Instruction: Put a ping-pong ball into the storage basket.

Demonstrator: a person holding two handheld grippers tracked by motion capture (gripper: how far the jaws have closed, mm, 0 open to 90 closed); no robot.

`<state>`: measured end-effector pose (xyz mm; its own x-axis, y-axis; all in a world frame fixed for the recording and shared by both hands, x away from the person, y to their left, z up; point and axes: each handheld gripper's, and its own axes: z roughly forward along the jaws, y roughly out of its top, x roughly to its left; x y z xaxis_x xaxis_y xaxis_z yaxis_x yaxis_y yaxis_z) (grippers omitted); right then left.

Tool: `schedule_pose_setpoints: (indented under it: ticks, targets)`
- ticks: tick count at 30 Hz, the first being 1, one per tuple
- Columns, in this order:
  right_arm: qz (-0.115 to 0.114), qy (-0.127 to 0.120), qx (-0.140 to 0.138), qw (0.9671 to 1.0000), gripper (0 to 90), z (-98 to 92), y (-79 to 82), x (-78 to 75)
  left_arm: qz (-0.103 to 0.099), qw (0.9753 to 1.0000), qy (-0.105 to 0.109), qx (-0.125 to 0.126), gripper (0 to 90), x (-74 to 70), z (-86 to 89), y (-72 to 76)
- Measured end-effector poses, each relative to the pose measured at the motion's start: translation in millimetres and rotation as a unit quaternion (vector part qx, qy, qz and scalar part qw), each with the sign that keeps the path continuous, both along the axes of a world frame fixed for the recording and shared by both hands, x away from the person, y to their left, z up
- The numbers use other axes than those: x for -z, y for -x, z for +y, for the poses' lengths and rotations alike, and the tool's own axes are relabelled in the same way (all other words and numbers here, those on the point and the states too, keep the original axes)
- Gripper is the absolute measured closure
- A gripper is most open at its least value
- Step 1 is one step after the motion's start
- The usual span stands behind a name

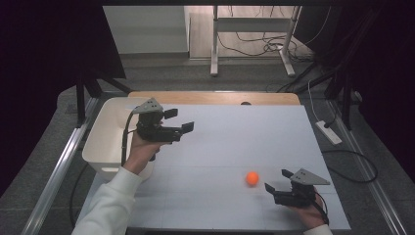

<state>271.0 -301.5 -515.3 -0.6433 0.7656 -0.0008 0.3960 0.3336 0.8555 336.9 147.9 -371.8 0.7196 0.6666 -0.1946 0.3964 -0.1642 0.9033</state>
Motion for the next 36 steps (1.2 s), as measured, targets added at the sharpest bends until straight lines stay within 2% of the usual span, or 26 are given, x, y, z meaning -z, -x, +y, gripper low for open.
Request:
schedule_pose_setpoints:
  ticks: [5,12,17,25,28,36]
  targets:
    - [-0.002,-0.002,0.001,1.0,15.8,1.5,-2.4,-2.1,-0.005,0.9999,-0.008,0.005,16.4,0.2,-8.8,3.8]
    - [-0.001,-0.003,-0.007,1.0,15.8,3.9,-4.0,-1.9,-0.007,0.9997,-0.01,0.024,16.6,3.0,-22.2,6.3]
    - [0.002,-0.003,-0.002,1.0,15.8,1.7,-2.5,-1.1,0.005,0.9991,-0.015,0.038,16.6,11.1,-32.9,1.3]
    - [-0.001,-0.001,-0.002,1.0,15.8,0.7,-3.3,-1.1,0.013,0.9987,-0.019,0.045,16.6,18.7,-40.4,-1.1]
    - [-0.001,-0.002,-0.003,1.0,15.8,1.8,-3.2,-1.0,0.018,0.9983,-0.027,0.048,16.7,23.6,-45.6,-1.4]
    - [-0.001,-0.001,-0.006,1.0,15.8,2.5,-3.8,-0.6,0.018,0.9977,-0.026,0.061,16.7,31.0,-54.8,-0.3]
